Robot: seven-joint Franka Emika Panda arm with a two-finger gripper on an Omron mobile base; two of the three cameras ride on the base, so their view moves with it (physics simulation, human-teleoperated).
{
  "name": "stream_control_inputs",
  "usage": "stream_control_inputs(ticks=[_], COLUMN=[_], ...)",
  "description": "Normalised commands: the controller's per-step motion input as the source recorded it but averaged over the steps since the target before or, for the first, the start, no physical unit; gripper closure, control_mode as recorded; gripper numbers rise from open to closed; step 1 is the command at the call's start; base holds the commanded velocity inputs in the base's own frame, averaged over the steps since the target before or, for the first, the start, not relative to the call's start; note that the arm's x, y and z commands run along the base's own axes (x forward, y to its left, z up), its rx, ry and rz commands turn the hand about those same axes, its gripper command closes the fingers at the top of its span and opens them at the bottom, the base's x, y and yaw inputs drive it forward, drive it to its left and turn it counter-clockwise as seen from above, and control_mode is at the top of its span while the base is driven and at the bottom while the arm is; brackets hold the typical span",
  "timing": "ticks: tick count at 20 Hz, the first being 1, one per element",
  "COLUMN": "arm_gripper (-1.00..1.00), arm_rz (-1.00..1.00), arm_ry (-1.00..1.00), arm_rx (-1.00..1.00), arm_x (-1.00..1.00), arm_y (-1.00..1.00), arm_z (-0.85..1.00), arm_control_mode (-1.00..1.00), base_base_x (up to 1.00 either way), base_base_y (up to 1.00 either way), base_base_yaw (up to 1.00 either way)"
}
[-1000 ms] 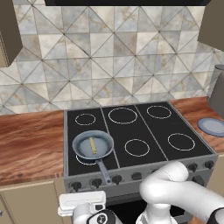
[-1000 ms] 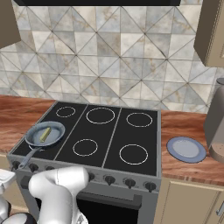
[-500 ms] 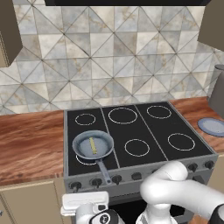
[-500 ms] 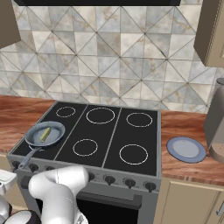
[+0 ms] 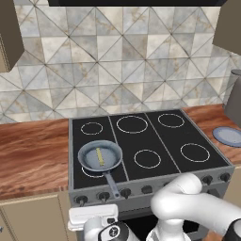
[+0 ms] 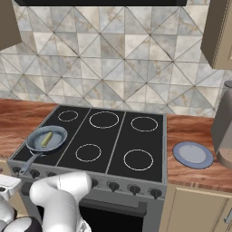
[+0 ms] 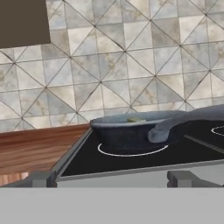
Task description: Pick up the butter stick and place it in the pan. Then turn on the burner for the pan.
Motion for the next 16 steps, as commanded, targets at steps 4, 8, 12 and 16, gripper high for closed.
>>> stream_control_inputs(ticks=[4,8,12,16], arm_gripper=[-1.00,-1.00,-1.00,-1.00], arm_rz=[0.00,0.00,0.00,0.00], arm_ry=[0.00,0.00,0.00,0.00], arm_rx=[-0.02,-0.01,0.00,0.00], arm_x=[0.10,0.10,0.09,0.10], arm_y=[0.09,0.20,0.21,0.03], arm_z=[-0.29,-0.23,-0.15,-0.12], arm_control_mode=[-1.00,-1.00,-1.00,-1.00], base_base_x=[0.00,0.00,0.00,0.00], base_base_y=[0.00,0.00,0.00,0.00], base_base_yaw=[0.00,0.00,0.00,0.00])
